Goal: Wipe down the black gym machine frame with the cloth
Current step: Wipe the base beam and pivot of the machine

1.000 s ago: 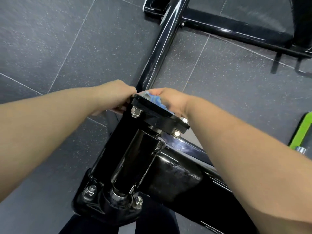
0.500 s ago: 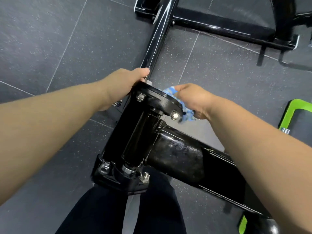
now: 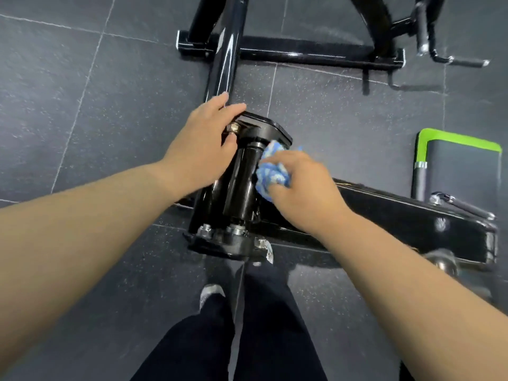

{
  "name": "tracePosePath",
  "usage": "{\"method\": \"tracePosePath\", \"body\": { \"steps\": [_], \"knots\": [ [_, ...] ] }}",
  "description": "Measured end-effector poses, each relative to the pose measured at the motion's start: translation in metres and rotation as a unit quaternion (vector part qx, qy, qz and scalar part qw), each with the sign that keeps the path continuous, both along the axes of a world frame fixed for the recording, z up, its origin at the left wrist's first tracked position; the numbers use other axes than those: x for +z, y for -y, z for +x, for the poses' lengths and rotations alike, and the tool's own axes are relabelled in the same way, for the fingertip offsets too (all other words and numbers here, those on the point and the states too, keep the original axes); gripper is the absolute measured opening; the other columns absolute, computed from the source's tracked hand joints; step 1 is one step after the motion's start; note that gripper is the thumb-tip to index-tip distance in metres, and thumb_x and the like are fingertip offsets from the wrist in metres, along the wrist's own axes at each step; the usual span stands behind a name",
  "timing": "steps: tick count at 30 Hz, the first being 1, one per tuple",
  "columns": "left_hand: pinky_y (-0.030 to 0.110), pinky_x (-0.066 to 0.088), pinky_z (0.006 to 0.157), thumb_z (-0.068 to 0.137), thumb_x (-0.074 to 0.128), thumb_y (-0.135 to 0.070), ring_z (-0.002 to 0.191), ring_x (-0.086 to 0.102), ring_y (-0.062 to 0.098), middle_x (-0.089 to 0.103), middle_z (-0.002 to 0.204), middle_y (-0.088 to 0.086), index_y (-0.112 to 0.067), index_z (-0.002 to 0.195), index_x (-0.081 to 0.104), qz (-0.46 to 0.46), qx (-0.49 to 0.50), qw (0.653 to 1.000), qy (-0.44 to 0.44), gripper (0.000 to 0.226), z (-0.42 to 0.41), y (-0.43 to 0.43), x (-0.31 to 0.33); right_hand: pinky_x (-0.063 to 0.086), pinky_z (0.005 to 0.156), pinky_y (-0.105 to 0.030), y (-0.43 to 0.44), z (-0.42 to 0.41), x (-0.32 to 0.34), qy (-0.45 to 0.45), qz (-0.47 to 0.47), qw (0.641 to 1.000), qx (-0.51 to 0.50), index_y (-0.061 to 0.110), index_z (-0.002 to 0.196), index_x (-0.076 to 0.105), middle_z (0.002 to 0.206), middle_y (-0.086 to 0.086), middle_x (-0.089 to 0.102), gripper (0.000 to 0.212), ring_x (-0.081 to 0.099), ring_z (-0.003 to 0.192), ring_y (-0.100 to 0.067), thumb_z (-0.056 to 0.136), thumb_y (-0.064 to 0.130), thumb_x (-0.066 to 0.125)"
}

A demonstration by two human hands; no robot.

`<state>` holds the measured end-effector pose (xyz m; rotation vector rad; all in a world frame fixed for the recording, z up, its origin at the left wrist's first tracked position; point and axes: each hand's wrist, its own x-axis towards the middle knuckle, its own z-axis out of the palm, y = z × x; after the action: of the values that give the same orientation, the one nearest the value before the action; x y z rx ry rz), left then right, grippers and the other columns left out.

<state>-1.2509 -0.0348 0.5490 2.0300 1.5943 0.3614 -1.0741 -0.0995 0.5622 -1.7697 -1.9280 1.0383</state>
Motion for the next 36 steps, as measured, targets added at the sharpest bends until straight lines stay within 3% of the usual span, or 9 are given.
{"method": "tracePosePath", "body": {
  "steps": [3, 6, 9, 12, 15, 21, 27, 32, 36],
  "knots": [
    [0.023, 0.009, 0.114, 0.091, 0.046, -0.003, 0.144, 0.022, 0.020, 0.033, 0.154, 0.004, -0.015, 0.139, 0.049, 0.057, -0.063, 0.996, -0.017, 0.049, -0.001, 0.023, 0.007, 0.040, 0.098, -0.037, 0.064, 0.020, -0.008, 0.091, 0.041, 0.994, 0.051, 0.014, 0.112, 0.070, 0.132, -0.004, 0.060, 0.044, 0.052, 0.103, -0.032, 0.072, 0.003, 0.055],
    [0.025, 0.013, 0.114, 0.096, 0.043, -0.009, 0.144, 0.021, 0.011, 0.037, 0.152, -0.006, -0.021, 0.141, 0.046, 0.002, -0.155, 0.987, -0.036, 0.047, 0.007, 0.048, 0.020, 0.036, 0.101, -0.039, 0.077, 0.049, -0.012, 0.171, 0.021, 0.981, -0.086, 0.019, 0.115, 0.067, 0.130, -0.003, 0.061, 0.043, 0.048, 0.109, -0.033, 0.076, 0.005, 0.056],
    [0.031, 0.016, 0.115, 0.099, 0.042, -0.016, 0.145, 0.018, 0.013, 0.034, 0.153, -0.005, -0.021, 0.146, 0.038, -0.036, -0.208, 0.974, -0.084, 0.047, 0.023, 0.058, 0.024, 0.030, 0.104, -0.038, 0.052, 0.035, -0.009, 0.165, 0.010, 0.973, -0.161, 0.023, 0.103, 0.060, 0.116, -0.004, 0.060, 0.037, 0.045, 0.117, -0.033, 0.080, 0.033, 0.033],
    [0.038, 0.013, 0.116, 0.098, 0.042, -0.017, 0.144, 0.020, 0.020, 0.036, 0.152, 0.003, -0.014, 0.145, 0.037, 0.012, -0.234, 0.959, -0.157, 0.048, 0.036, 0.058, 0.025, 0.022, 0.112, -0.036, 0.066, 0.011, -0.017, 0.127, 0.020, 0.985, -0.114, 0.020, 0.134, 0.048, 0.151, -0.003, 0.035, 0.044, 0.028, 0.138, -0.025, 0.091, 0.026, 0.038],
    [0.040, 0.016, 0.115, 0.097, 0.043, -0.018, 0.143, 0.023, 0.024, 0.030, 0.154, 0.006, -0.013, 0.148, 0.032, 0.005, -0.274, 0.942, -0.194, 0.052, 0.045, 0.061, 0.020, 0.006, 0.118, -0.030, 0.087, 0.035, -0.025, 0.137, 0.020, 0.983, -0.119, 0.025, 0.146, 0.038, 0.159, 0.005, 0.020, 0.052, 0.014, 0.147, -0.011, 0.093, 0.024, 0.042],
    [0.047, 0.012, 0.118, 0.100, 0.037, -0.027, 0.144, 0.018, 0.027, 0.021, 0.156, 0.011, -0.015, 0.152, 0.019, 0.008, -0.302, 0.924, -0.235, 0.056, 0.099, 0.078, 0.011, 0.020, 0.112, -0.034, 0.093, 0.125, -0.032, 0.238, -0.036, 0.941, -0.239, 0.013, 0.142, 0.040, 0.155, -0.011, 0.027, 0.048, 0.023, 0.143, -0.024, 0.095, 0.022, 0.042],
    [0.046, 0.012, 0.118, 0.101, 0.037, -0.022, 0.145, 0.018, 0.026, 0.026, 0.156, 0.009, -0.017, 0.152, 0.022, -0.036, -0.263, 0.949, -0.169, 0.053, 0.181, 0.100, 0.004, 0.030, 0.111, -0.033, 0.098, 0.154, -0.034, 0.152, 0.003, 0.977, -0.151, 0.026, 0.146, 0.038, 0.157, 0.001, 0.027, 0.051, 0.026, 0.143, -0.019, 0.096, 0.019, 0.045],
    [0.055, 0.019, 0.113, 0.099, 0.035, -0.026, 0.126, 0.040, 0.031, 0.053, 0.129, 0.011, -0.012, 0.134, 0.047, 0.000, -0.176, 0.965, -0.192, 0.039, 0.244, 0.110, -0.013, 0.036, 0.084, -0.032, 0.100, 0.248, -0.042, 0.219, 0.000, 0.945, -0.242, 0.014, 0.114, 0.058, 0.115, -0.011, 0.062, 0.028, 0.054, 0.112, -0.031, 0.091, 0.019, 0.042],
    [0.056, 0.002, 0.115, 0.102, 0.031, -0.036, 0.143, 0.021, 0.026, 0.035, 0.151, 0.001, -0.019, 0.145, 0.033, -0.018, -0.163, 0.967, -0.197, 0.046, 0.292, 0.124, -0.032, 0.037, 0.083, -0.034, 0.107, 0.288, -0.053, 0.197, -0.010, 0.943, -0.267, 0.013, 0.116, 0.058, 0.116, -0.016, 0.062, 0.036, 0.053, 0.112, -0.034, 0.088, 0.026, 0.039]
  ]
}}
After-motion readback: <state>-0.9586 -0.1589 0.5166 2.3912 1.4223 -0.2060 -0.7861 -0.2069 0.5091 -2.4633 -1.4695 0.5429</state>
